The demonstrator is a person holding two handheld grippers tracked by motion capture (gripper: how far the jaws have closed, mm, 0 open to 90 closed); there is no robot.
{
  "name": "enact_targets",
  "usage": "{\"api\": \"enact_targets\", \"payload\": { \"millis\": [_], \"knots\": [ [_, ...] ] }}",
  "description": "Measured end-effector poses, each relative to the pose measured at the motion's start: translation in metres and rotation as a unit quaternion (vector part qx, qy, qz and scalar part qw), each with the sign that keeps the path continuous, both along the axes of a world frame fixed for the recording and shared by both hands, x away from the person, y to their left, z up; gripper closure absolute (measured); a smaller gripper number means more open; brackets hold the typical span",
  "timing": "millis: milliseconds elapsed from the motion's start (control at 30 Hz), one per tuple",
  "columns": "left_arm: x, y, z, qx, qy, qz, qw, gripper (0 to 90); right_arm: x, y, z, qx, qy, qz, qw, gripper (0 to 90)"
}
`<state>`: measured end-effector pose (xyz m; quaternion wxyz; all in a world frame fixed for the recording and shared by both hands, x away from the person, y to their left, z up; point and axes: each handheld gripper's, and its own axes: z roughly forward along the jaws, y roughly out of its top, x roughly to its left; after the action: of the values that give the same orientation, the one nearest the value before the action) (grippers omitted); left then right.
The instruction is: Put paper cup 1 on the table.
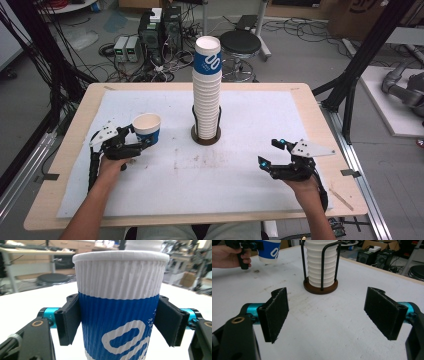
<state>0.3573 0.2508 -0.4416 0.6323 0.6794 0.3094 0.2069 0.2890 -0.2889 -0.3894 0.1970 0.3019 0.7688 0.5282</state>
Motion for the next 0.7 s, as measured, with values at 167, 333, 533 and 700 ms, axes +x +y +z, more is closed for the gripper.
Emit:
{"api": "enact_targets", "payload": {
  "millis": [167,333,533,700],
  "knots": [
    [0.0028,0.0048,-0.0052,0.037,0.026,0.023,0.9987,26.9,0.0006,0.0007,-0.0007,-0.002,0.003,0.002,1.0,20.2],
    [0.0037,0.0035,-0.0086,0.09,0.044,0.05,0.9937,26.8,0.0009,0.0012,-0.0013,-0.002,0.006,0.004,1.0,20.2],
    [0.0026,0.0032,-0.0083,0.103,0.05,0.06,0.9917,26.6,0.0009,0.0009,-0.0013,-0.001,0.006,0.004,1.0,20.2],
    [-0.0032,0.0059,-0.0054,0.124,0.061,0.065,0.9883,26.0,-0.0001,0.0003,-0.0011,0.001,0.008,0.002,1.0,20.2]
  ]
}}
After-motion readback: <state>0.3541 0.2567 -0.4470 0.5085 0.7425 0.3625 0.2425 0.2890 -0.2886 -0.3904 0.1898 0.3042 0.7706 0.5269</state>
